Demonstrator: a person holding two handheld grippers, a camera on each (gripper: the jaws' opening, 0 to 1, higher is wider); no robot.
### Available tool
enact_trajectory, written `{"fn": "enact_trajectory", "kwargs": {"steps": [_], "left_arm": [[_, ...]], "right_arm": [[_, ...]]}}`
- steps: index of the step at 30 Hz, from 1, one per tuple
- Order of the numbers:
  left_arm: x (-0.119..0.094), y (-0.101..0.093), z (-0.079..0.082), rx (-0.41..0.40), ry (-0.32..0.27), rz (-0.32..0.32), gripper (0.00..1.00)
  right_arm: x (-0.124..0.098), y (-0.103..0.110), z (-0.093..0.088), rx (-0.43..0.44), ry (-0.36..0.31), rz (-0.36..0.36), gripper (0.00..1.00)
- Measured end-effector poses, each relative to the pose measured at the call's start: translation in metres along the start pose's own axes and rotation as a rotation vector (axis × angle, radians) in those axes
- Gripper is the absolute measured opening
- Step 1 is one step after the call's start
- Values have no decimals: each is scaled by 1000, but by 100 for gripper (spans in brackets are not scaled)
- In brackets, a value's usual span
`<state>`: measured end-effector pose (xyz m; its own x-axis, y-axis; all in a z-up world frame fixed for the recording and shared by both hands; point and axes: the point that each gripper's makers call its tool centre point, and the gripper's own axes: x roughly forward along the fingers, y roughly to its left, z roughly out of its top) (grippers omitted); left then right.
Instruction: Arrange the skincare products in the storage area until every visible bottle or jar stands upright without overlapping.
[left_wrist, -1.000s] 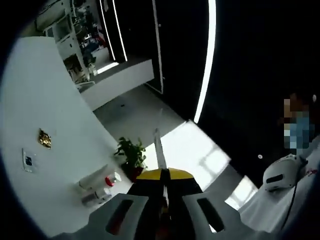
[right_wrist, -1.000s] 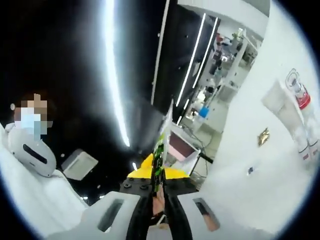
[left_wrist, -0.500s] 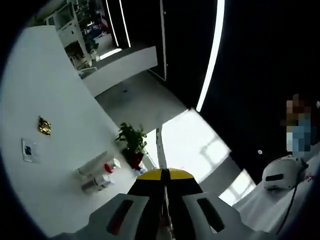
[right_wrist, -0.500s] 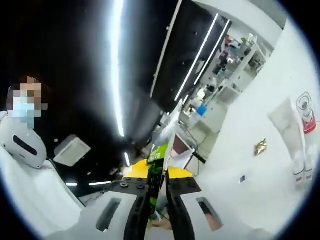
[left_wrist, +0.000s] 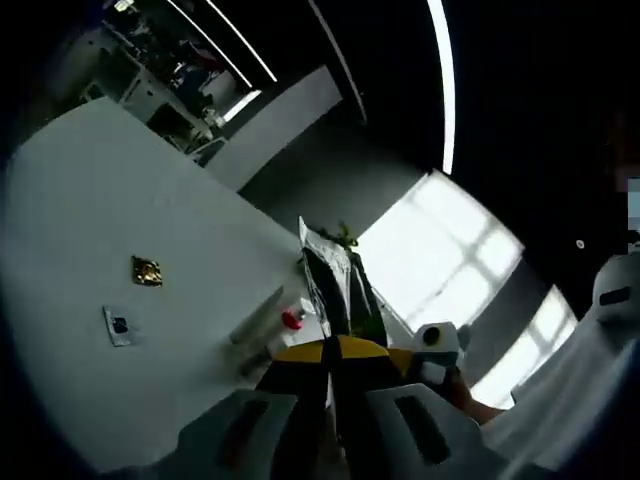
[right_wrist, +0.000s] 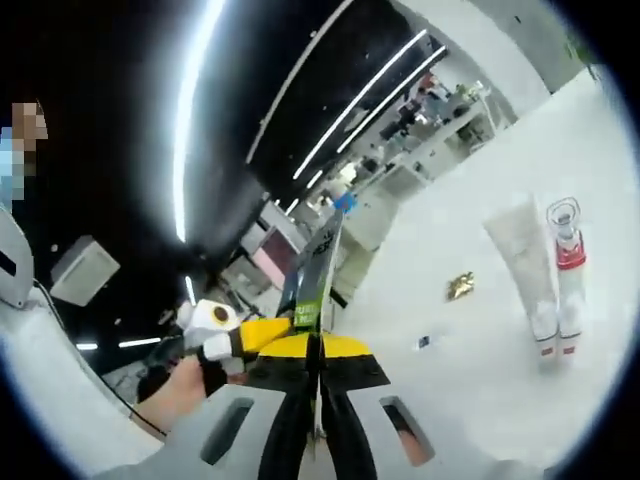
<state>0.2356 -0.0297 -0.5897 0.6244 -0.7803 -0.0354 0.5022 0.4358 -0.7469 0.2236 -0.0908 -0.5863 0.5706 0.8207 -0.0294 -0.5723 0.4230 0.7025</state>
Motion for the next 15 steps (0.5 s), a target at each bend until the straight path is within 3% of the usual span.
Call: {"fn": "enact_trajectory", "kwargs": {"steps": [2,4,9,10,12,15], "left_arm": [[1,-7,1,57,-9,-54,1],[1,-10,-3,42,12,-73,2],[7,-24,-17,9,53,-163,28],[9,-25,-15,8,35,-160,31],[10,-25,-14,-14,19,-175,30],[14,-19,-23,-10,53,-158,25]], "right_arm": [[-1,2,2,32,-19,15,1],[-3,5,6,78,-48,39,1],[-6,9,12,159,-95,73,1],[-7,9,13,172,-102,79,1],[-9,9,15,191,-118,90,1],[-11,16,19,242,-149,130,1]]}}
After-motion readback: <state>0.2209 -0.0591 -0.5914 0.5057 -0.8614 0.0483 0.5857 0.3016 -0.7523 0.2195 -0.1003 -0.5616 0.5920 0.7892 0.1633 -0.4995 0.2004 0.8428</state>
